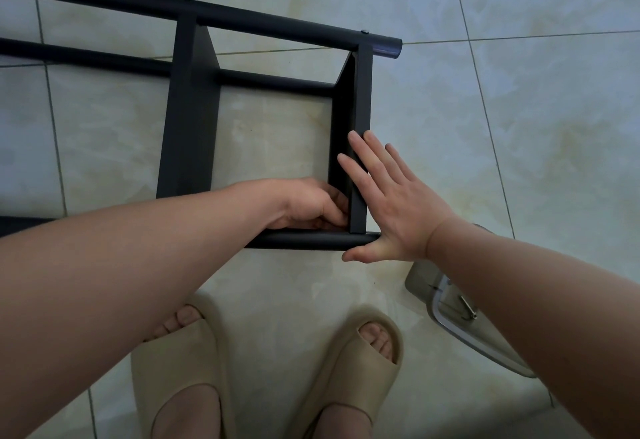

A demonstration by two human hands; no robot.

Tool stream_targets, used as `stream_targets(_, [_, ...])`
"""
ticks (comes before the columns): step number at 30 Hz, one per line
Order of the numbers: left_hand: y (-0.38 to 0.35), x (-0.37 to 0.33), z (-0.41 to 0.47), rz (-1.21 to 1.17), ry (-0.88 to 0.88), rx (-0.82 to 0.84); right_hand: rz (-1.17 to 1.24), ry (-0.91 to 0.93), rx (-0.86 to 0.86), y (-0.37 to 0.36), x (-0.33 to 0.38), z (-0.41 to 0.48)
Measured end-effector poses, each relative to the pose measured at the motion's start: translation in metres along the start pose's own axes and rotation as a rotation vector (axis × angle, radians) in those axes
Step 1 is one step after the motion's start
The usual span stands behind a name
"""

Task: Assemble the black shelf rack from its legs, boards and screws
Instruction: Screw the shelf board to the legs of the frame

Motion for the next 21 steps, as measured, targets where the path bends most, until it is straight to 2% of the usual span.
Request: stream_targets(21, [-0.004,-0.012,0.001,0.024,0.096,-0.026,-0.01,-0.004,-0.004,0.0,0.0,0.0])
Point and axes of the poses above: each hand's wrist, its own z-axis towards the middle knuckle, its own y-axis out of the back of the hand, x = y × z, the point moved 1 cm from there along z, towards the middle knuckle, and after that the axes turned 15 degrees about -y, right-handed, at the moved point
